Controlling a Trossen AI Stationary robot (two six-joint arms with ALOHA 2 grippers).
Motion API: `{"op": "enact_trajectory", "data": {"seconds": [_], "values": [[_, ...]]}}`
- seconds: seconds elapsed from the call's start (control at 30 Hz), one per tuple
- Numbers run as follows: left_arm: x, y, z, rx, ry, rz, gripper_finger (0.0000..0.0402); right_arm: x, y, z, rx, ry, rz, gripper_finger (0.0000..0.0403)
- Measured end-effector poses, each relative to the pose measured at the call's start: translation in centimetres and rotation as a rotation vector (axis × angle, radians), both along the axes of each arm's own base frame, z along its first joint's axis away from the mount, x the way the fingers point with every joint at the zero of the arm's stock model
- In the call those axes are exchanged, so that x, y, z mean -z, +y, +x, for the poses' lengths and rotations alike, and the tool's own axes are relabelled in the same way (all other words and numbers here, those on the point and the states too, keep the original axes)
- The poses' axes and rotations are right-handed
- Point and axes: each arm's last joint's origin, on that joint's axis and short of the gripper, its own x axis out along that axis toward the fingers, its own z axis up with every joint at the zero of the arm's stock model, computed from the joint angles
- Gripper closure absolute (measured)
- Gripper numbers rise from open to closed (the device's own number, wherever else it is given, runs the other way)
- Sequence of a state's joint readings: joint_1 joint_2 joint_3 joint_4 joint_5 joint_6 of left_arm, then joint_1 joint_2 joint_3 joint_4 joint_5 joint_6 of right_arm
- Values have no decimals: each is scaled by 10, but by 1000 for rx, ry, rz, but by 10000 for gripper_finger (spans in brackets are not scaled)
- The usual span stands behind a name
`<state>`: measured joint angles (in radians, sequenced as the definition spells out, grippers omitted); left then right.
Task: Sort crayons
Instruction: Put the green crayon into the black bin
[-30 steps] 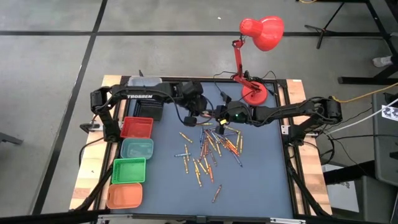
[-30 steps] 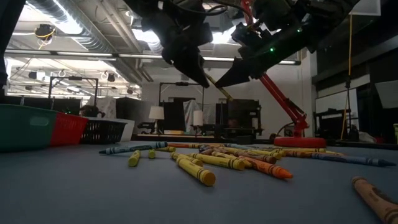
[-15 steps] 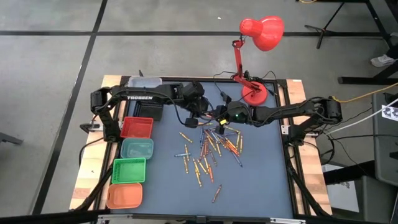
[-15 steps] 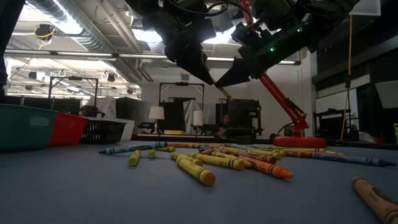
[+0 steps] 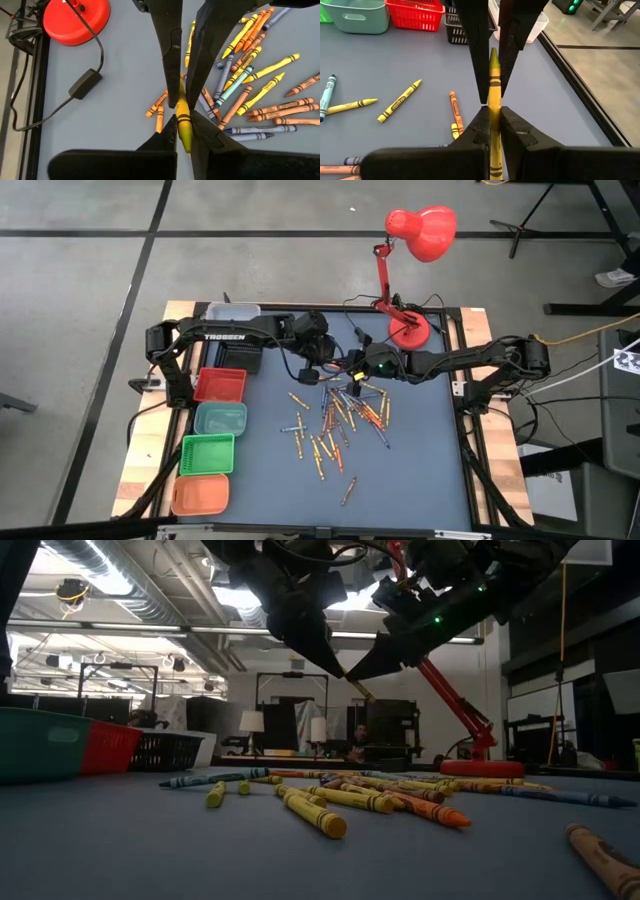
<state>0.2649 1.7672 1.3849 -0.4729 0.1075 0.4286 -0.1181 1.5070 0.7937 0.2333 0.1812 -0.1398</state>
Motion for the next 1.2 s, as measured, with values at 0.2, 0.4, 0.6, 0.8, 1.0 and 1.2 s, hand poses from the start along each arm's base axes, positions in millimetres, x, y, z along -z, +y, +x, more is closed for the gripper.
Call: {"op": "enact_trajectory", "data": {"seconds": [0.2, 0.4, 0.6, 0.8, 1.0, 1.2], "values": [[0, 0, 0, -7, 2, 8, 393, 0, 0, 0, 0, 0, 3, 381], [0, 0, 0, -7, 7, 8, 392, 0, 1, 0, -26, 1, 18, 355], [2, 0, -3, -22, 40, 15, 392, 0, 1, 0, -28, 1, 19, 289], [-7, -7, -21, -84, 156, 54, 392, 7, 1, -4, -28, 81, 30, 256], [-27, -21, -52, -168, 270, 19, 392, 17, 2, -11, -28, 210, 48, 253], [-38, -28, -87, -349, 436, -84, 391, 23, 3, -16, -27, 287, 58, 253]]}}
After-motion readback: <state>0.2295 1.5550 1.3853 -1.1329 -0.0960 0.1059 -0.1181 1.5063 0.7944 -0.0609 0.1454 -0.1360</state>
